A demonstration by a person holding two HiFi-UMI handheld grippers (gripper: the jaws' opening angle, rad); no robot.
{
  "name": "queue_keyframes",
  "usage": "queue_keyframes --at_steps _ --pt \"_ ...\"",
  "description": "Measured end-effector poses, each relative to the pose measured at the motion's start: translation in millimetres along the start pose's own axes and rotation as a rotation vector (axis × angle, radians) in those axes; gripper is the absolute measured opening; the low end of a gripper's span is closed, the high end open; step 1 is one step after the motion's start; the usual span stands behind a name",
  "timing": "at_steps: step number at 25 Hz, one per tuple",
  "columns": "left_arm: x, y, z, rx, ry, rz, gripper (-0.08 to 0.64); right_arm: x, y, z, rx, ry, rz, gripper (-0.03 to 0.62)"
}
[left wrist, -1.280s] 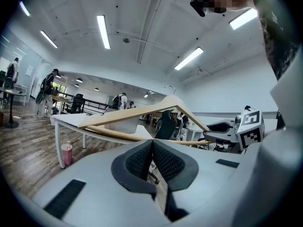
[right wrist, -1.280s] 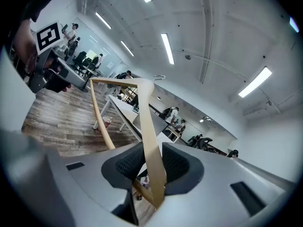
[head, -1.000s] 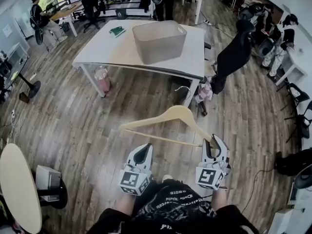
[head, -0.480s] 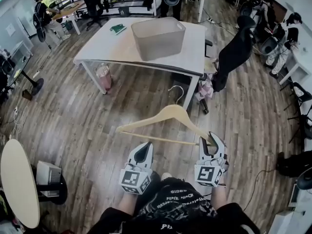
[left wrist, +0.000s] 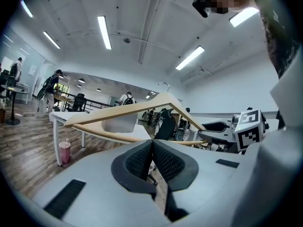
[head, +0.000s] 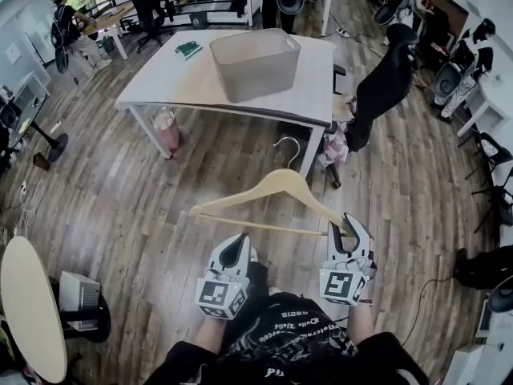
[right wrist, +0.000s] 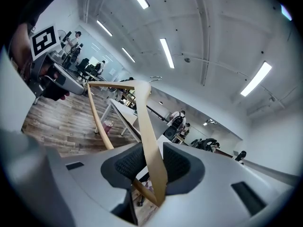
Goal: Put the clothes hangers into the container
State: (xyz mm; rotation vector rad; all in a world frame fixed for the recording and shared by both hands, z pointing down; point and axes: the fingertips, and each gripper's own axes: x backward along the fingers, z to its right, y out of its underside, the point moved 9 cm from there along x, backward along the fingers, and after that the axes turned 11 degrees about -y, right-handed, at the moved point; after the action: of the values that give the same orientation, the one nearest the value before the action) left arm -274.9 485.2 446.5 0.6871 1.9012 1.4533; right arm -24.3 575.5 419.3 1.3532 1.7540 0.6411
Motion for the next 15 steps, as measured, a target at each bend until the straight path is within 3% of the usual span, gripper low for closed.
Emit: queue_keyframes --at_steps 10,15 --pt "-86.1 -21.3 -50.0 0.004 0.044 0.018 0.020 -85.2 -23.3 20.2 0.041 0.032 -0.003 0.137" --pt "-132.7 -37.3 -90.9 0.005 0.057 0.022 0.020 -136.9 -43.0 22.4 0.005 0.054 -0.017 0.137"
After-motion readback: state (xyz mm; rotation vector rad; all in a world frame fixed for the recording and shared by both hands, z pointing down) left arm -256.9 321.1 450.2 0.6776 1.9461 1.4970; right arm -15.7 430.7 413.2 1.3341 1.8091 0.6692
